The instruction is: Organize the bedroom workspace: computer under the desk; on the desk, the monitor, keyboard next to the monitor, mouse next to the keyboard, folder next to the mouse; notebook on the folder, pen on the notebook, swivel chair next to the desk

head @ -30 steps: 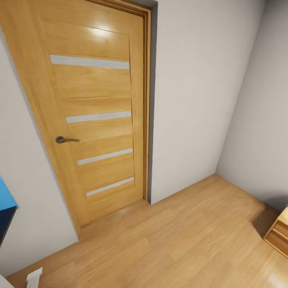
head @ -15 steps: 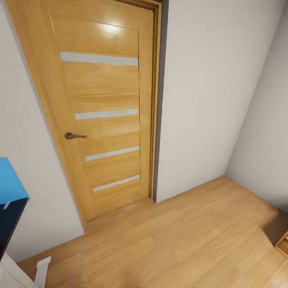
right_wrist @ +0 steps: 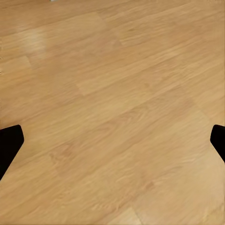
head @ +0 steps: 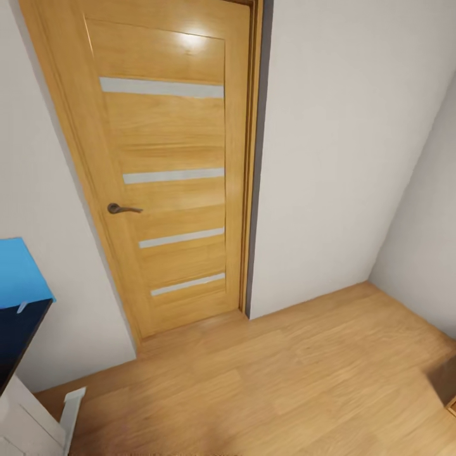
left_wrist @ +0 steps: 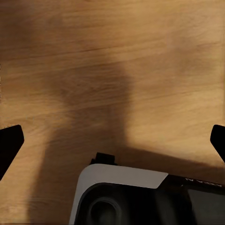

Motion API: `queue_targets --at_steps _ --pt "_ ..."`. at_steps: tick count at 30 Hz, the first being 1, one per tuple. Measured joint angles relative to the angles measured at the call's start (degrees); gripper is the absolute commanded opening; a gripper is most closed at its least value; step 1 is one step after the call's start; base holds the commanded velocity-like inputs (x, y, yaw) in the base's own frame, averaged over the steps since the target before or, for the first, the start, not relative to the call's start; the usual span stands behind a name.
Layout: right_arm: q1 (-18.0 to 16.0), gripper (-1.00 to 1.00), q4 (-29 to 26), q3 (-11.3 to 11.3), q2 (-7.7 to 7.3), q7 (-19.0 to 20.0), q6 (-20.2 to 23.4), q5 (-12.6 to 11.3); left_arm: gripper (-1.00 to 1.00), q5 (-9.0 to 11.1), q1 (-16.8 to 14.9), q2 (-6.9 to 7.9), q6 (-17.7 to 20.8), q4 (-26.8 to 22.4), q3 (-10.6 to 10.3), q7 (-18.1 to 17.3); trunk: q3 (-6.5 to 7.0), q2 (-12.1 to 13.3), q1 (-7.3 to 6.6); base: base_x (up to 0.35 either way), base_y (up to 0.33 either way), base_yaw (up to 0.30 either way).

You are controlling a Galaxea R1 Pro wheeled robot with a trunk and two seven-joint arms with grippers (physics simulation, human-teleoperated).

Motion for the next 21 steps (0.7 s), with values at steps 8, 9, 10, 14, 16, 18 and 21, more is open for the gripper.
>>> queue_targets --at_steps 8,9,10,14,16,18,21 --pt "0.0 1.00 0.0 0.0 0.01 0.0 0.0 0.0 1.00 0.0 0.0 0.00 -0.1 0.0 0.0 0.0 -0.56 0.0 0.00 0.000 -0.011 0.186" --pt "0.0 1.00 0.0 0.0 0.01 0.0 0.0 0.0 1.00 0.0 0.0 0.00 -0.1 0.0 0.0 0.0 -0.63 0.0 0.00 0.000 -0.003 0.197" --pt "0.0 1.00 0.0 0.0 0.01 0.0 0.0 0.0 1.00 0.0 0.0 0.00 -0.1 0.0 0.1 0.0 -0.69 0.0 0.00 0.000 -0.002 0.204" --pt "0.0 1.00 0.0 0.0 0.01 0.0 0.0 0.0 1.00 -0.1 0.0 0.00 -0.1 0.0 0.1 0.0 -0.92 0.0 0.00 0.000 -0.001 0.217" --pt "0.0 1.00 0.0 0.0 0.01 0.0 0.0 0.0 1.00 -0.1 0.0 0.00 -0.1 0.0 0.1 0.0 -1.02 0.0 0.00 0.000 0.000 0.231" --pt "0.0 1.00 0.0 0.0 0.01 0.0 0.0 0.0 1.00 -0.1 0.0 0.00 -0.1 0.0 0.1 0.0 -1.11 0.0 0.00 0.000 -0.025 0.239" --pt "0.0 1.00 0.0 0.0 0.01 0.0 0.0 0.0 1.00 0.0 0.0 0.00 -0.1 0.0 0.1 0.0 -1.22 0.0 0.00 0.000 -0.093 0.248"
